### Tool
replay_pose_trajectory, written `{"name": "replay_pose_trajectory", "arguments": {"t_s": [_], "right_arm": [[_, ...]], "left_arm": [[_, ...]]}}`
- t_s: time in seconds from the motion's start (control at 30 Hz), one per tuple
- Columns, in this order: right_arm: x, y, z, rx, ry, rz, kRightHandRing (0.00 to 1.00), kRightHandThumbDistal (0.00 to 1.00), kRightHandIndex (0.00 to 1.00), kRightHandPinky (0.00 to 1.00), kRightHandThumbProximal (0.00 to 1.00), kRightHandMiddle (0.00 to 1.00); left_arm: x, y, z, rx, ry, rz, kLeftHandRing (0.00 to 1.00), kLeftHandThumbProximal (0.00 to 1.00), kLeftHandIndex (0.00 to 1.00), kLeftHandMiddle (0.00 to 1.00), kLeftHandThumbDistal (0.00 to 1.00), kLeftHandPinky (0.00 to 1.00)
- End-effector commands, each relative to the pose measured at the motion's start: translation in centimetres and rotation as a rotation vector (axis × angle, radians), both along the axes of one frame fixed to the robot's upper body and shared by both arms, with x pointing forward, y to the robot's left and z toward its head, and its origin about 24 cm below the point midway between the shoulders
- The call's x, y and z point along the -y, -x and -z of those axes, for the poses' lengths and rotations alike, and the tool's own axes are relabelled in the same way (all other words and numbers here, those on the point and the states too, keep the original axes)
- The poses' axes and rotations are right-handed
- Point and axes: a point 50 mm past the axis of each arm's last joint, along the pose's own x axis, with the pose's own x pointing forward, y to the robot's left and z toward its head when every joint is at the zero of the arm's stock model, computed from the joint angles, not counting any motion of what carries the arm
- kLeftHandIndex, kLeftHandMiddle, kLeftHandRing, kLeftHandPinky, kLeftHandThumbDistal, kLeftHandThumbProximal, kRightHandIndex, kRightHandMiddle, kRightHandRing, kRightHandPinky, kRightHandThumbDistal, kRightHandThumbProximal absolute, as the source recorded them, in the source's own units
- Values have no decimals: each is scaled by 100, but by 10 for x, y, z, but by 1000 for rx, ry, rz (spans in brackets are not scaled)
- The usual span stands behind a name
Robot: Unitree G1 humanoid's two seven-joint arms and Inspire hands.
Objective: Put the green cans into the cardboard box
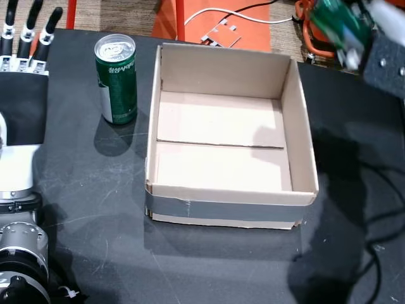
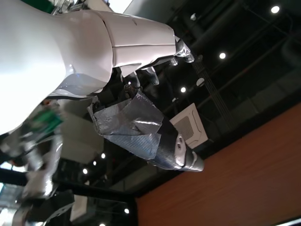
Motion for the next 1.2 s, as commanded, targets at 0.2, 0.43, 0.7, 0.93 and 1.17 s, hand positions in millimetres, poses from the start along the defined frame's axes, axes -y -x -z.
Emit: {"name": "replay_pose_trajectory", "arguments": {"t_s": [0.2,0.43,0.7,0.93,1.17], "right_arm": [[-29,2,-19,120,9,-163,25,30,24,32,0,19],[-38,0,-16,74,-3,-181,23,25,18,34,0,16],[-68,0,14,-70,63,-262,24,42,20,32,0,16],[-86,5,54,-212,162,-275,24,49,21,30,0,19],[-88,9,87,-333,243,-209,21,51,9,32,0,13]], "left_arm": [[4,-4,-3,-17,-28,10,97,28,76,84,100,100],[4,-6,-5,-22,-31,17,97,27,80,86,95,100],[6,-8,-7,-30,-48,-6,98,29,78,84,97,100],[7,-8,-9,-17,-41,-8,96,28,79,84,99,99],[7,-7,-9,0,-38,-9,99,28,78,85,98,99]]}}
